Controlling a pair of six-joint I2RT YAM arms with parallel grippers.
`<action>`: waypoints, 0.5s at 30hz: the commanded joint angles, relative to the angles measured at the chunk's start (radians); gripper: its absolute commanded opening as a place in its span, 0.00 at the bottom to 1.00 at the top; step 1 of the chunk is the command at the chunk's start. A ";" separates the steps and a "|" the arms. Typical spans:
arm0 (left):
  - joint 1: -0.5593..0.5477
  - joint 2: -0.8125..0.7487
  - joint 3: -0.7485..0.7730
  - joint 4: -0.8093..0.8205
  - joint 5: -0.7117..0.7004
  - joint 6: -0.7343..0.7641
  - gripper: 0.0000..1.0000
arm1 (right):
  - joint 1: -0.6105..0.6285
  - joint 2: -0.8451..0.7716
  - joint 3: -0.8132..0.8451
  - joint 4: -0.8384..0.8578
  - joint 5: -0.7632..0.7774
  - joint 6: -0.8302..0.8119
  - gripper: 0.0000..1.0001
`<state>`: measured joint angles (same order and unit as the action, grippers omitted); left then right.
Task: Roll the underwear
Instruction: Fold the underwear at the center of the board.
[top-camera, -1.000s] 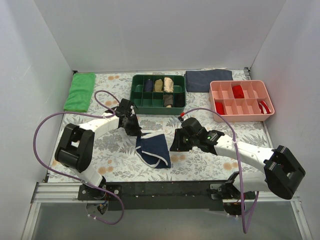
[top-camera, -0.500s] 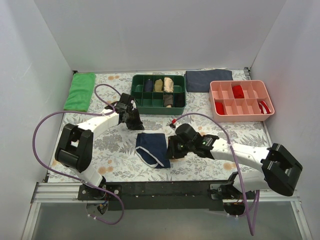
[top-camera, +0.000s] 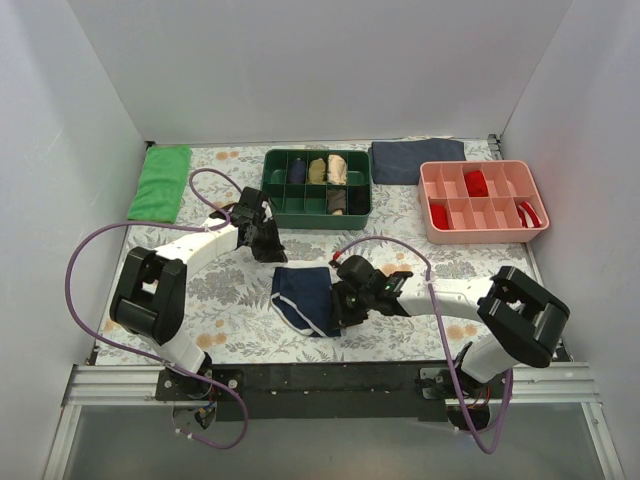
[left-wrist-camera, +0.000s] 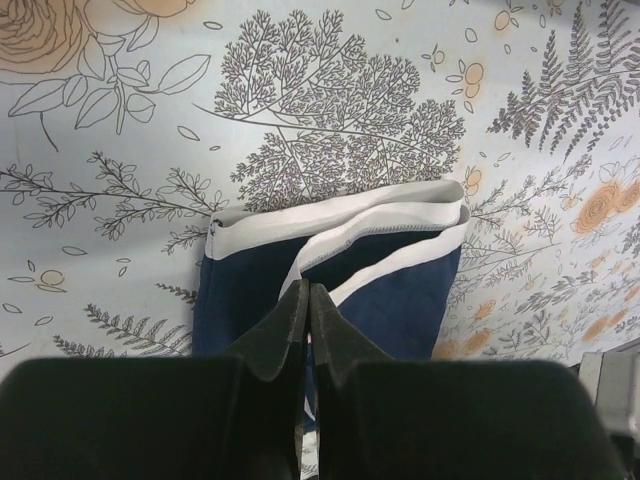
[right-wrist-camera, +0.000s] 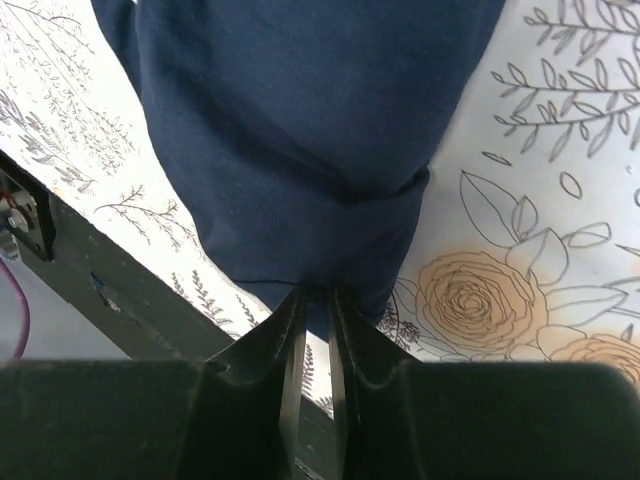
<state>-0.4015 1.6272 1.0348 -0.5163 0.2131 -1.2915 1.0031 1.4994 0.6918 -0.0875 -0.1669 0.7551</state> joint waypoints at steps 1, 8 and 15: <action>-0.002 -0.020 0.037 -0.060 -0.023 0.020 0.00 | 0.012 0.034 0.052 0.054 -0.020 -0.025 0.22; -0.002 -0.035 0.099 -0.138 -0.012 0.034 0.00 | 0.034 0.016 0.083 0.037 0.006 -0.037 0.22; 0.000 -0.027 0.171 -0.232 -0.084 0.063 0.02 | 0.034 -0.044 0.080 -0.004 0.055 -0.042 0.23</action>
<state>-0.4015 1.6268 1.1675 -0.6868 0.1852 -1.2610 1.0328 1.5024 0.7410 -0.0757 -0.1482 0.7284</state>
